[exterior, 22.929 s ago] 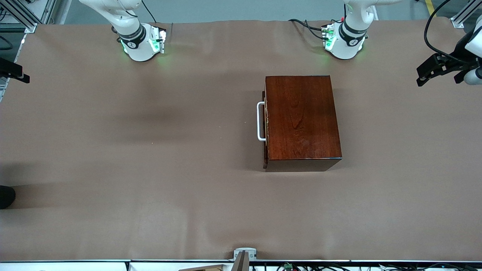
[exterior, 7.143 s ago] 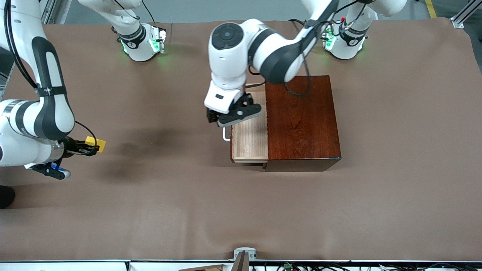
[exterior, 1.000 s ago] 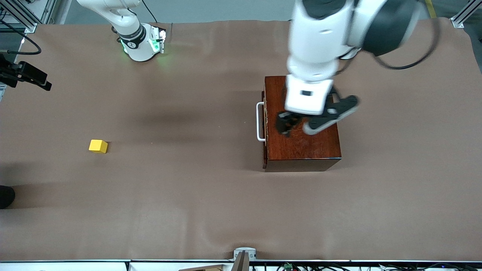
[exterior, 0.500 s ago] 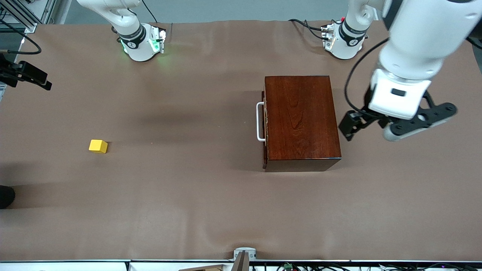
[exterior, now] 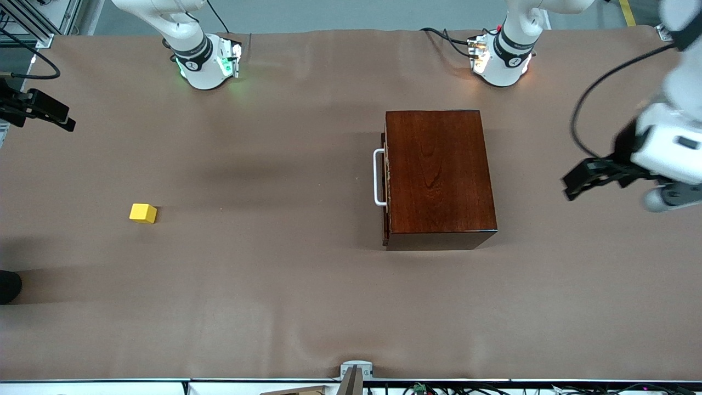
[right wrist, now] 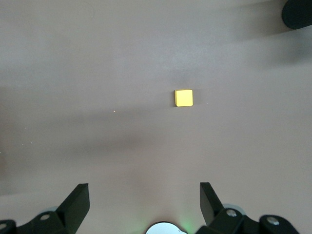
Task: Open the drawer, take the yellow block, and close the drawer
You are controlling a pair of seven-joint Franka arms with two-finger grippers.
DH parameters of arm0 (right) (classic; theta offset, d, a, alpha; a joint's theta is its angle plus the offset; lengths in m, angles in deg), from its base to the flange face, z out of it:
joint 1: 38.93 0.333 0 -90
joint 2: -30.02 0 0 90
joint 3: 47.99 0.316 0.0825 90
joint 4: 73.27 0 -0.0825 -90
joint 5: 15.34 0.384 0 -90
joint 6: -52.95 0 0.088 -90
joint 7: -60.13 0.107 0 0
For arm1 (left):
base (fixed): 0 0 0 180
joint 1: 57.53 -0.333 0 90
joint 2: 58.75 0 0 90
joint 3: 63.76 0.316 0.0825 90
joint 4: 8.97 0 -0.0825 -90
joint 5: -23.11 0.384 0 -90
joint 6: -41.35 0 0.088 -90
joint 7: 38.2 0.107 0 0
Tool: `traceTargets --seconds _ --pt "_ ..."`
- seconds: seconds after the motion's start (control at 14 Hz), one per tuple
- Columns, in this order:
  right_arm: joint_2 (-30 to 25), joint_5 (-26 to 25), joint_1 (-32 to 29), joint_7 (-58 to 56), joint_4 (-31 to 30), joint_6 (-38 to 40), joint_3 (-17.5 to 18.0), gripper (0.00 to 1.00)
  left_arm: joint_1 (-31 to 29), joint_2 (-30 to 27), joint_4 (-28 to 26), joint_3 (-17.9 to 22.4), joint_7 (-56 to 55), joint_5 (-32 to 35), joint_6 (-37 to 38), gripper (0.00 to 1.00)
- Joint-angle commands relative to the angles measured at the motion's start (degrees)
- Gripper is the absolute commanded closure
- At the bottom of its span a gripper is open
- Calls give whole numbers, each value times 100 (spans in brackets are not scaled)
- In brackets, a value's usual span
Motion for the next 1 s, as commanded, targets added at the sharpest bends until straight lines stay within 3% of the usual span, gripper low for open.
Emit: traceTargets --seconds 0.0,0.14,0.36,0.5,0.93 --pt "-50 102 -87 -96 -2 43 41 0 -610 -762 -1003 -435 648 -106 -121 0" --pt "-50 102 -78 -104 -2 43 41 0 -900 -1183 -1688 -505 1019 -115 -288 0" --pt "-50 102 -78 -122 -2 8 41 0 -1383 -1772 -2646 -1074 1082 -106 -631 0" --pt "-50 102 -78 -131 -2 -1 41 0 -1481 -2089 -3105 -1129 1090 -106 -764 0" --pt "-50 111 -95 -324 -2 -1 32 0 -1551 -2144 -3011 -1103 1634 8 -579 0"
